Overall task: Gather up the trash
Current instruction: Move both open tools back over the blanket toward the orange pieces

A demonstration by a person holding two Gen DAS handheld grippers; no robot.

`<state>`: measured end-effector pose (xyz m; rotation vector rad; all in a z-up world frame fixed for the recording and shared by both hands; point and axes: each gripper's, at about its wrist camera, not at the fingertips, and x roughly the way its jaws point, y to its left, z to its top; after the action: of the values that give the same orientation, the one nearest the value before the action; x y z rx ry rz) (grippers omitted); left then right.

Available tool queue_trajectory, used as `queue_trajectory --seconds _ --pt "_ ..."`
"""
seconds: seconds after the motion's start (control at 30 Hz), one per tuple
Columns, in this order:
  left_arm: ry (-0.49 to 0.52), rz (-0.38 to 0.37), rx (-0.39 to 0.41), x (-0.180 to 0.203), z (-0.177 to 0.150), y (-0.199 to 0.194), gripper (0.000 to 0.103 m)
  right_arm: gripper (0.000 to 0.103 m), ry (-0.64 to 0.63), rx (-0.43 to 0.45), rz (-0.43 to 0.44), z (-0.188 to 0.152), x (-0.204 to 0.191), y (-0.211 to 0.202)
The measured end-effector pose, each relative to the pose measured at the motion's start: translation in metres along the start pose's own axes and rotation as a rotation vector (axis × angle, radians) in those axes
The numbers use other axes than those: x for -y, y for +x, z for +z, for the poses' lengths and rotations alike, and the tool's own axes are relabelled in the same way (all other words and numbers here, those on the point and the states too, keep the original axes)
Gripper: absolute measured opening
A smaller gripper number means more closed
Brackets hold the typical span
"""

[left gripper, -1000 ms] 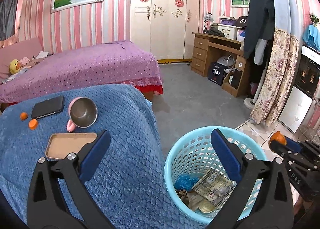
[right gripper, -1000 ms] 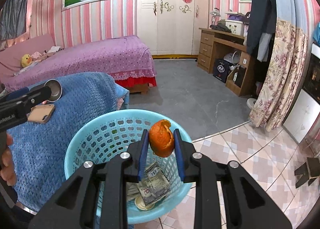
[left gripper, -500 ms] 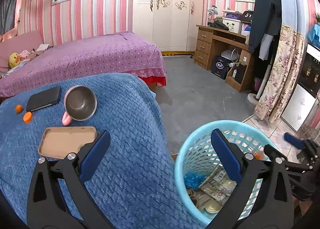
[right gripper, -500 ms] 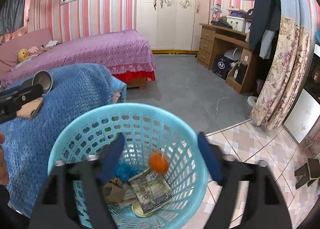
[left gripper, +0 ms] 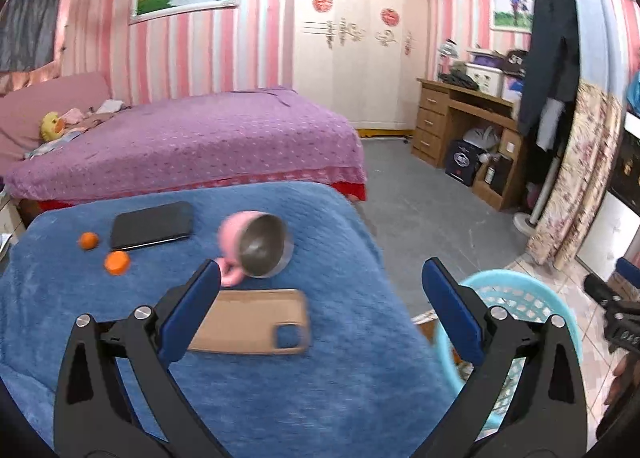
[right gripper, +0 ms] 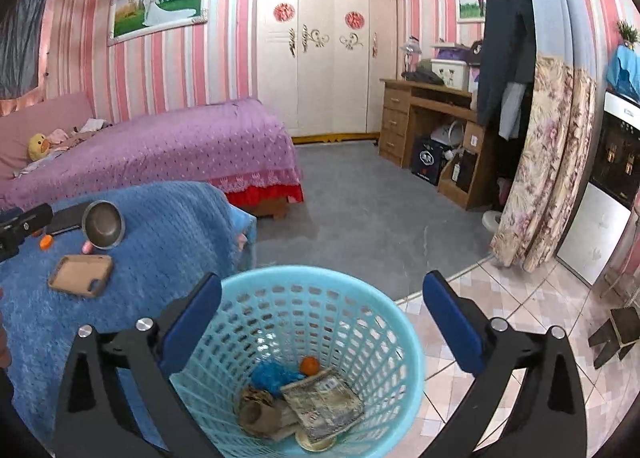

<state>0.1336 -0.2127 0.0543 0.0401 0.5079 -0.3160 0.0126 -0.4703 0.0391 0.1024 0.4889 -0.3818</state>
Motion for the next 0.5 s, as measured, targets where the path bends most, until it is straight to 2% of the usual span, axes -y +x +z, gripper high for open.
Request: queue_trajectory --seconds 0.27,0.37,0.5 --pt "-0.027 0.113 -0.001 -0.092 -0.011 -0.006 0.097 0.098 -0.035 0.020 0.029 0.021 -0.046 -0.012" --pt "0.002 0.197 -0.002 -0.127 -0.021 -0.007 0.097 0.098 -0.084 0.025 0.039 0.028 -0.072 -0.012" --pt "-0.041 0.214 -0.033 -0.168 -0.028 -0.007 0.097 0.098 -0.161 0.022 0.061 0.036 -0.117 -0.007"
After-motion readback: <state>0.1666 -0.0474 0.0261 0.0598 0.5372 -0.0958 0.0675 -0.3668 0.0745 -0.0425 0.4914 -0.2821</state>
